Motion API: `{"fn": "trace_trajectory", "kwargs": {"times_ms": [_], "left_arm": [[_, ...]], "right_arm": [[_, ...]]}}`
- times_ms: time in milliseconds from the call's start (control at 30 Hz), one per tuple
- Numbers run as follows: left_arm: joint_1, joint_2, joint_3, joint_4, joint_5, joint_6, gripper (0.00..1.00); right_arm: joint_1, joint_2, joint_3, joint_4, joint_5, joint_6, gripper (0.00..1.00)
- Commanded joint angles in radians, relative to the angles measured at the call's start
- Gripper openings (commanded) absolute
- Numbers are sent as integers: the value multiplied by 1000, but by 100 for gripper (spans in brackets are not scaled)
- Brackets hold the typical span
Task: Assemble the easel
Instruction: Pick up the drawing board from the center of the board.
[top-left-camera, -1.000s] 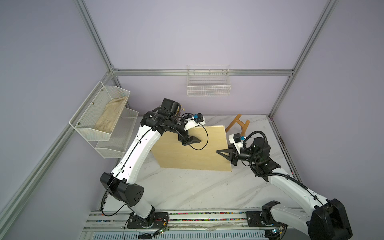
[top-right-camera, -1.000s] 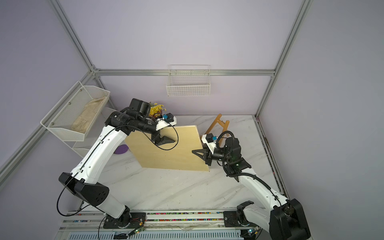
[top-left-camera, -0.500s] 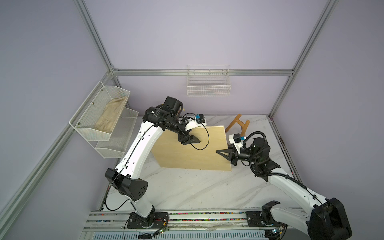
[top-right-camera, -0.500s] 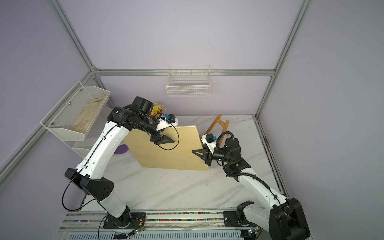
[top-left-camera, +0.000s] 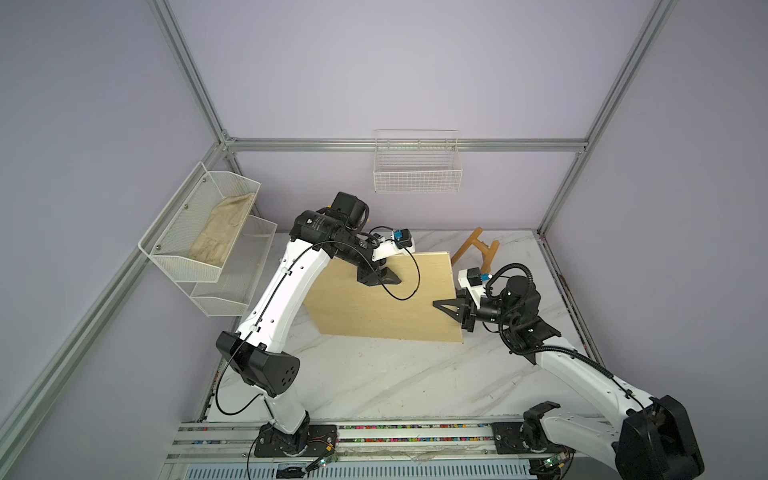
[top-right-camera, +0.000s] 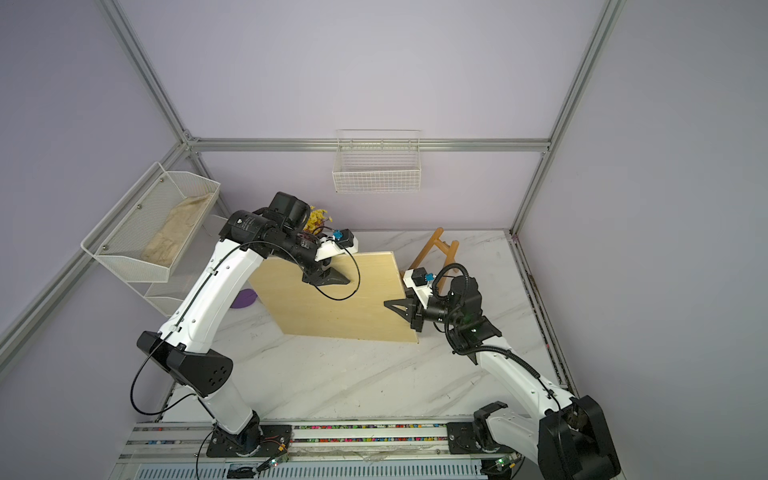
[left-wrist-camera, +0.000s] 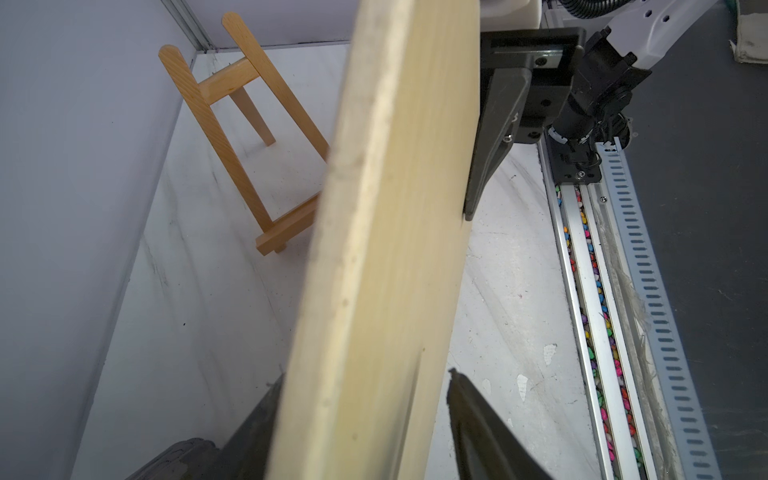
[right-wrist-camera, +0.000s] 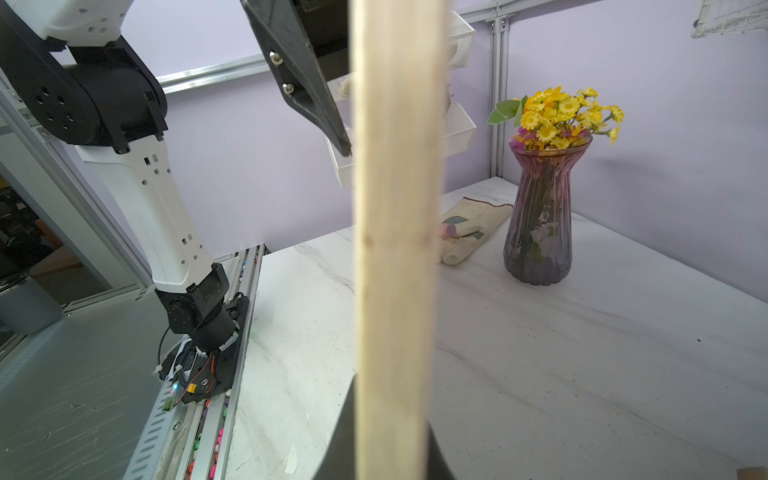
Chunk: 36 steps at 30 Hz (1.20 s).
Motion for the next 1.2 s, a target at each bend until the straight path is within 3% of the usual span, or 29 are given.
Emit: {"fn": "trace_trajectory", "kwargs": {"times_ms": [0, 233, 433, 500, 700, 867, 1167], "left_arm": [[-7, -4, 63, -35, 21, 12, 44], [-13, -14, 68, -43, 24, -3, 31], [-33, -4, 75, -36, -3, -5, 11], [-37, 2, 75, -35, -15, -5, 0], [-40, 7, 77, -29, -18, 5, 0], [-44, 9, 77, -7, -27, 0, 0], [-68, 1, 51, 35, -69, -14, 0]], "right_arm": [[-1, -25, -3, 105, 19, -35, 0], [0, -34, -11, 120, 18, -21, 0], [0, -37, -17, 119, 9, -16, 0], [0, -46, -12, 105, 8, -19, 0], [0, -60, -9, 101, 2, -10, 0], [0, -65, -12, 110, -12, 10, 12], [0, -17, -29, 253, -48, 134, 21]]}}
